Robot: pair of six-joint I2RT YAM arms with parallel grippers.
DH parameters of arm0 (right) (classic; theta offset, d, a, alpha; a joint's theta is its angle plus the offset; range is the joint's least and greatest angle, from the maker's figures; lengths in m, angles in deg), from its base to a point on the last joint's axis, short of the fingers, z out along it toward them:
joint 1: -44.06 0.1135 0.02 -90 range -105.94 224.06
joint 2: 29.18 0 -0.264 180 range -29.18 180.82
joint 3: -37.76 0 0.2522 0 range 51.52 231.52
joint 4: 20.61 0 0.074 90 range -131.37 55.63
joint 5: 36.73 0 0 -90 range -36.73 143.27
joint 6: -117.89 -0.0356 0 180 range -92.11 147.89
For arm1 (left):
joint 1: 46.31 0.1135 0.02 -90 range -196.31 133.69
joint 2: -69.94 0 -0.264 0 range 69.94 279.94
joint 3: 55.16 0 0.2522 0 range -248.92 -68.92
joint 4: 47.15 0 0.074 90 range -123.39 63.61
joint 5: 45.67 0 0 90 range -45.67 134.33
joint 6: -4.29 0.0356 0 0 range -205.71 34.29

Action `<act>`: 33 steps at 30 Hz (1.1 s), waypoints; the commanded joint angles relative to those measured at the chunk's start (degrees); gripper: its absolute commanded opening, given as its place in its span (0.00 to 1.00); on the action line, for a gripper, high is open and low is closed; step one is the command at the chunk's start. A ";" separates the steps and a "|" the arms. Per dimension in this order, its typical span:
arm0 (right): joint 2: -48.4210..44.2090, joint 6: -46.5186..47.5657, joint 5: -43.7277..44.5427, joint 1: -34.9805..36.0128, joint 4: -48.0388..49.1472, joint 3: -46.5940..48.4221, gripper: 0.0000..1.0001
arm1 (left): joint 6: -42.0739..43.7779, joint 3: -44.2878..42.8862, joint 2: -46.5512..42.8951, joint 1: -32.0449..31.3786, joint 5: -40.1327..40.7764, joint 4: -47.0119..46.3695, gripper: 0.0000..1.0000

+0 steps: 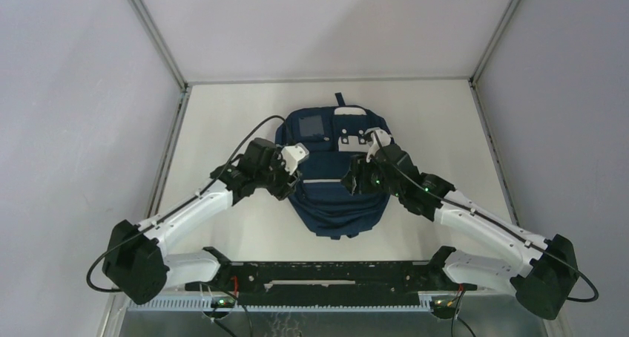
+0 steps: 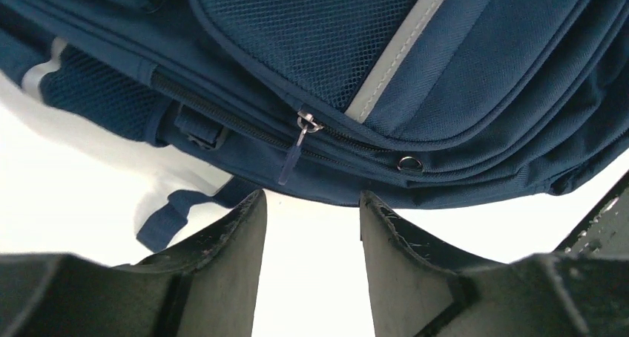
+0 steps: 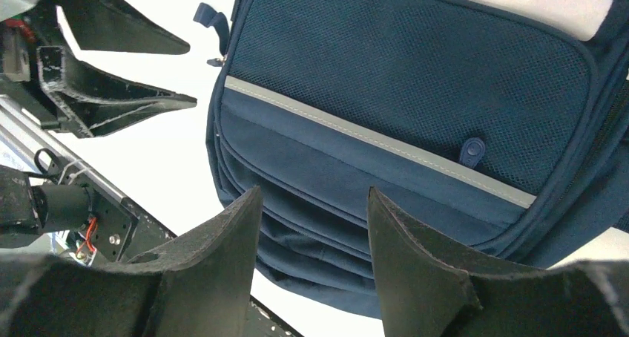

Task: Pack the student bag
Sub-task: Zip the student bag at the center of the board.

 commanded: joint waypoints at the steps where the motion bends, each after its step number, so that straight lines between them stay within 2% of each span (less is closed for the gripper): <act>1: 0.96 0.56 -1.17 -0.46 2.33 0.13 0.62 | 6.05 -2.42 2.08 2.29 -7.73 -3.33 0.53; 4: 2.24 0.67 -3.40 -0.46 2.95 0.13 0.62 | 7.43 -2.41 4.74 3.22 -6.65 -3.73 0.49; 6: 2.72 0.63 -3.91 -0.46 3.24 0.13 0.62 | 6.94 -3.49 6.46 3.89 -7.31 -3.74 0.43; 11: 2.68 0.70 -3.58 -0.46 3.03 0.13 0.62 | 5.22 -3.62 7.40 4.13 -10.23 -4.29 0.13; 15: 2.85 0.81 -3.53 -0.63 3.06 0.13 0.62 | 3.77 -3.83 8.18 4.03 -9.45 -4.29 0.01; 22: 2.97 -0.06 -3.87 -1.05 4.03 -0.53 0.62 | -0.56 -3.14 5.73 1.72 -6.64 -2.89 0.00; 27: 2.97 -2.14 -3.11 -3.53 3.61 -1.69 0.62 | -5.13 -0.48 1.80 -4.27 -4.86 -2.40 0.00; 30: 2.94 -5.23 -4.09 -6.82 3.42 -3.10 0.62 | -10.16 0.69 1.64 -7.69 -4.63 -2.28 0.00; 33: 4.14 -7.29 -3.15 -7.14 3.48 -4.49 0.62 | -14.59 2.33 1.98 -10.52 -5.10 -2.75 0.00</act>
